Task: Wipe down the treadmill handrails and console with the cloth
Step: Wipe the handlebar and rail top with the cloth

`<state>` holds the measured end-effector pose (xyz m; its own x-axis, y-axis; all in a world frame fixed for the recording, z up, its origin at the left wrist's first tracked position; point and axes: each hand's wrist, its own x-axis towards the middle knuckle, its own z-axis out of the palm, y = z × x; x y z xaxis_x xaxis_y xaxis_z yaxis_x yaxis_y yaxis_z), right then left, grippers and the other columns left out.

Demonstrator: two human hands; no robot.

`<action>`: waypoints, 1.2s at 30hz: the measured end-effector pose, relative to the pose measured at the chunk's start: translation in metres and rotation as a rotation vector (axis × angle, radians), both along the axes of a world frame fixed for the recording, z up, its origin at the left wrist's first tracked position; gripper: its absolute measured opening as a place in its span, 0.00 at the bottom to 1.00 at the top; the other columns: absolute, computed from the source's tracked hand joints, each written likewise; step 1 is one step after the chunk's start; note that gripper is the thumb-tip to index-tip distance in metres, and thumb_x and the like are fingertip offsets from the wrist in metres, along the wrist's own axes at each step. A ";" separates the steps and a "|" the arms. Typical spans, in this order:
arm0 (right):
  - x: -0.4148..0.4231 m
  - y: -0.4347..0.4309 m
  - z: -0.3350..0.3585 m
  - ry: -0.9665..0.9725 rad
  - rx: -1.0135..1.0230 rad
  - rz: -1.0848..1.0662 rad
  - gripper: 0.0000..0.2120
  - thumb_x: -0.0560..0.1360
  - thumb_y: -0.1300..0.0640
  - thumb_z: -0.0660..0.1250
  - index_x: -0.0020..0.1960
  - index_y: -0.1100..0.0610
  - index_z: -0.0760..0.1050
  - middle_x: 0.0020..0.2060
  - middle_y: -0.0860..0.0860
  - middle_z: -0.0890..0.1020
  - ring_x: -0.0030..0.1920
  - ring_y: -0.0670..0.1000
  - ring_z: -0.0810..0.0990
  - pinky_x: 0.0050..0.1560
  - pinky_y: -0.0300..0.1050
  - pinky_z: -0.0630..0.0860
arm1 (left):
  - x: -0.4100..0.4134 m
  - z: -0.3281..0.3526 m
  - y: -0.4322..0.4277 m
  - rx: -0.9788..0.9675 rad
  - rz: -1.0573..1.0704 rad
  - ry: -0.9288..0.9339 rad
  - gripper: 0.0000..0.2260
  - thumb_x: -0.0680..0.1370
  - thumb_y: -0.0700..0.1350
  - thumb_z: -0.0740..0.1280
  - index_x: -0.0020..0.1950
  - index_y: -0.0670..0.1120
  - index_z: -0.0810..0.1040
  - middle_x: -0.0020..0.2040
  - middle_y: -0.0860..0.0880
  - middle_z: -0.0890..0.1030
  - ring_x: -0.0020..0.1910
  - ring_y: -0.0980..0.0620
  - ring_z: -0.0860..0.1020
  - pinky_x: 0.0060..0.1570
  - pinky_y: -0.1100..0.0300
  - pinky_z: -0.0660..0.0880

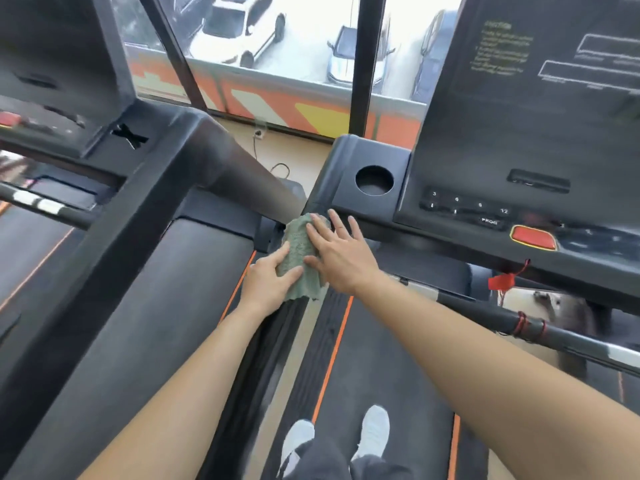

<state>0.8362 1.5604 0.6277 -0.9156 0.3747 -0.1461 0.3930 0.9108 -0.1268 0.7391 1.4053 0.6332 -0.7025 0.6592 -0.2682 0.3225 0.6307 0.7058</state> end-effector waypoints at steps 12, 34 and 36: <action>-0.037 0.085 0.007 0.015 0.048 0.077 0.32 0.84 0.41 0.49 0.82 0.56 0.49 0.82 0.53 0.52 0.81 0.54 0.46 0.80 0.56 0.44 | -0.022 -0.003 0.083 -0.082 0.051 0.068 0.28 0.80 0.58 0.68 0.79 0.59 0.66 0.67 0.49 0.81 0.67 0.46 0.77 0.67 0.49 0.73; -0.076 0.227 0.036 -0.206 0.168 -0.143 0.25 0.86 0.46 0.46 0.81 0.51 0.54 0.80 0.52 0.60 0.80 0.57 0.54 0.78 0.61 0.44 | -0.112 0.000 0.259 -0.154 -0.371 0.203 0.34 0.81 0.63 0.62 0.83 0.61 0.49 0.84 0.57 0.48 0.79 0.48 0.63 0.67 0.47 0.73; -0.067 0.228 0.038 -0.213 0.233 -0.144 0.25 0.86 0.46 0.47 0.80 0.53 0.57 0.78 0.54 0.63 0.80 0.58 0.56 0.78 0.62 0.46 | -0.110 0.000 0.268 -0.170 -0.447 0.241 0.33 0.82 0.63 0.60 0.83 0.60 0.49 0.84 0.56 0.44 0.82 0.49 0.53 0.73 0.46 0.68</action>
